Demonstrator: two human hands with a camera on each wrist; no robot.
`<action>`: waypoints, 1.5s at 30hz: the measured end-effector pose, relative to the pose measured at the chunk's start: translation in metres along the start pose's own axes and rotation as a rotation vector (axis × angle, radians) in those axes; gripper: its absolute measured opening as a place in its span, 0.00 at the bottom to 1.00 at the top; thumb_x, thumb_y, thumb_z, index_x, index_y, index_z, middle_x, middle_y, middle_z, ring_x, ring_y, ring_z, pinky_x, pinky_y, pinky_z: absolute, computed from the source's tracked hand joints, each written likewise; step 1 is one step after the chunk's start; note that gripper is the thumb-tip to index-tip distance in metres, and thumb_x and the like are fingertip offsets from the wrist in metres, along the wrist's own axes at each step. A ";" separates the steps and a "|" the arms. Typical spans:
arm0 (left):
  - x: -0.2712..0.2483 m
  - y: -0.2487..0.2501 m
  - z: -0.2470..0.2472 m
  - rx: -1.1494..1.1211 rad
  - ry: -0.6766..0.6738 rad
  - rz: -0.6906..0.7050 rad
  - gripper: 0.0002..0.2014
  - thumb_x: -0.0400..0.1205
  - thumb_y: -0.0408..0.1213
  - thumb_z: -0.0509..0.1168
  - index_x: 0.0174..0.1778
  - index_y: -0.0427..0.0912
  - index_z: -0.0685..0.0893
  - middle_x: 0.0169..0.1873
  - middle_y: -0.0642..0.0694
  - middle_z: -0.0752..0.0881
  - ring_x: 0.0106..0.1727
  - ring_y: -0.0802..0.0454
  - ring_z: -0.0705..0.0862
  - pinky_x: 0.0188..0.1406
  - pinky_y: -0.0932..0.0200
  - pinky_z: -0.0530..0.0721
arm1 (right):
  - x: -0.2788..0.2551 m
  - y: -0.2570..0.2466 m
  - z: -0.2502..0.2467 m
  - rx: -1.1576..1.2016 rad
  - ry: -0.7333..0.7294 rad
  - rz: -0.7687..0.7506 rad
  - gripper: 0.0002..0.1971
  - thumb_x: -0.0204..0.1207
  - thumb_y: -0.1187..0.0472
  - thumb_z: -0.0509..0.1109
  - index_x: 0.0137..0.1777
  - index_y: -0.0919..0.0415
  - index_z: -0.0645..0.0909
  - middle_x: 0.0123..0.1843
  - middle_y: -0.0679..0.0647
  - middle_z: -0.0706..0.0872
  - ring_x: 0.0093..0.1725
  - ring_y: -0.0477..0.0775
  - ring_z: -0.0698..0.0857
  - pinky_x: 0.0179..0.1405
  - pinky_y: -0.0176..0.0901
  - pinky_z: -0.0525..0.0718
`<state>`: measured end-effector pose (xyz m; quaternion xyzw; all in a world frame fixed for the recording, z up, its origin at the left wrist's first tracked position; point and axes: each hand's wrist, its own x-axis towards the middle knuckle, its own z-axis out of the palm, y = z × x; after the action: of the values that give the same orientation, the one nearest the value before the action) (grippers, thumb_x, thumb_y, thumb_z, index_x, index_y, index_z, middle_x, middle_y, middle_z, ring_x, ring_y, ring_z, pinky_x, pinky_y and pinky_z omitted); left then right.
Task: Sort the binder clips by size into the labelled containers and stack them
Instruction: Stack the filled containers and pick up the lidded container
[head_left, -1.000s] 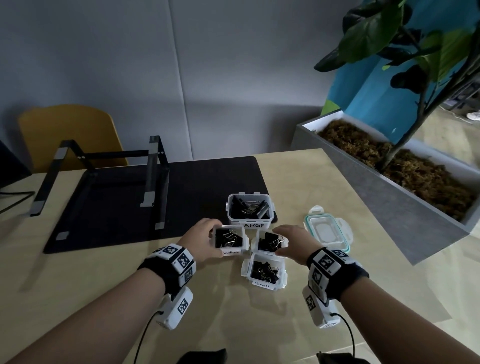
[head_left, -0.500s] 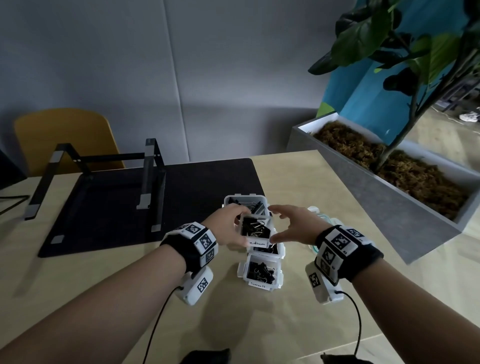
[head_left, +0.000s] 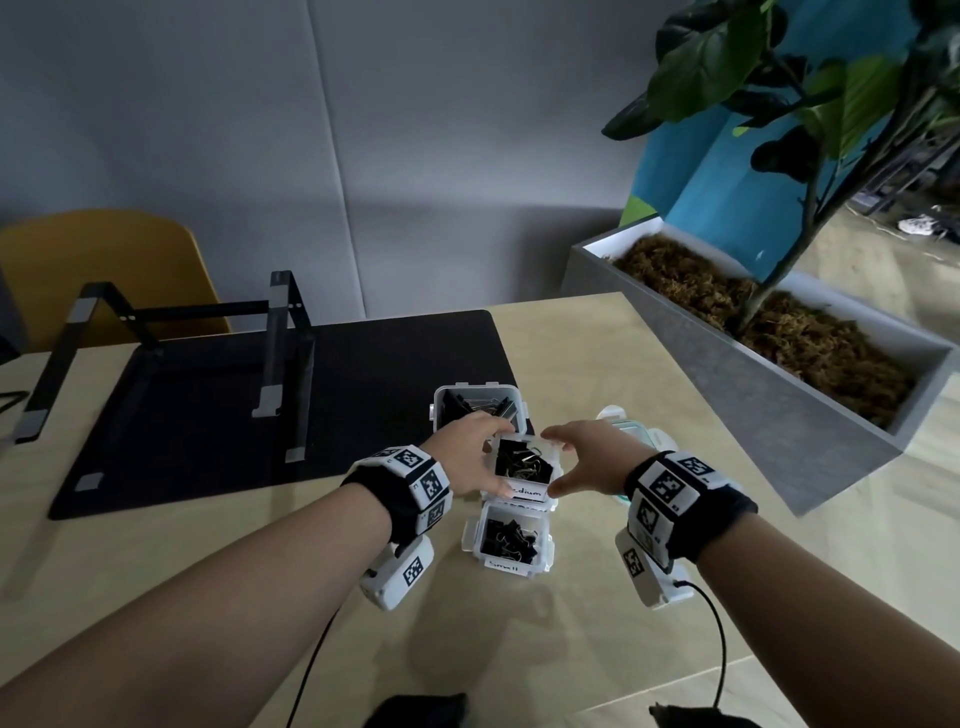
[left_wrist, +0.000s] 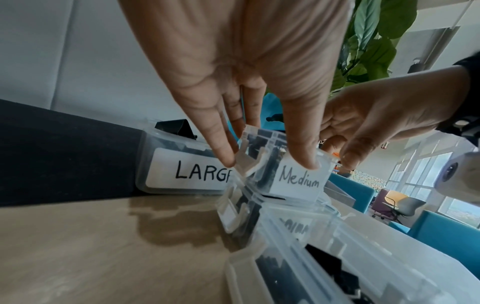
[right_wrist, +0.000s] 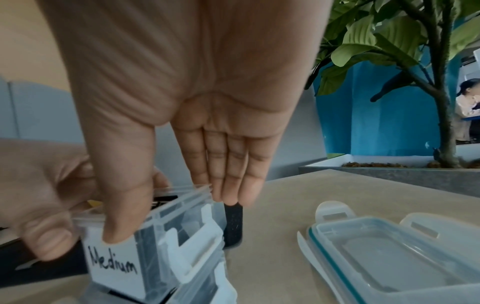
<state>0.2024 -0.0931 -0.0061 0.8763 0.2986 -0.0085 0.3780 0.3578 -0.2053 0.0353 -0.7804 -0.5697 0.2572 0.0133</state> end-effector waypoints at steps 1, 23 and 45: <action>0.000 0.000 0.000 0.003 -0.004 0.000 0.36 0.66 0.42 0.79 0.71 0.48 0.73 0.68 0.54 0.73 0.64 0.55 0.77 0.66 0.56 0.76 | 0.000 0.000 0.000 -0.010 -0.007 -0.001 0.36 0.67 0.53 0.78 0.75 0.54 0.70 0.70 0.53 0.79 0.70 0.52 0.77 0.69 0.44 0.73; -0.007 -0.009 0.017 -0.232 0.023 -0.073 0.34 0.73 0.31 0.70 0.75 0.49 0.68 0.70 0.50 0.74 0.68 0.54 0.76 0.67 0.55 0.79 | 0.012 -0.018 0.004 -0.107 -0.056 -0.028 0.40 0.71 0.51 0.75 0.81 0.55 0.60 0.78 0.54 0.71 0.77 0.55 0.68 0.75 0.47 0.66; 0.010 -0.041 0.048 -0.334 -0.035 -0.215 0.23 0.82 0.25 0.55 0.73 0.44 0.74 0.63 0.39 0.83 0.63 0.40 0.82 0.59 0.53 0.81 | 0.010 -0.030 0.005 -0.232 -0.076 -0.013 0.37 0.72 0.51 0.74 0.78 0.60 0.65 0.72 0.58 0.77 0.72 0.59 0.74 0.71 0.51 0.74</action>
<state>0.1992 -0.0982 -0.0696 0.7642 0.3811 -0.0142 0.5201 0.3315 -0.1871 0.0369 -0.7626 -0.6010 0.2189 -0.0970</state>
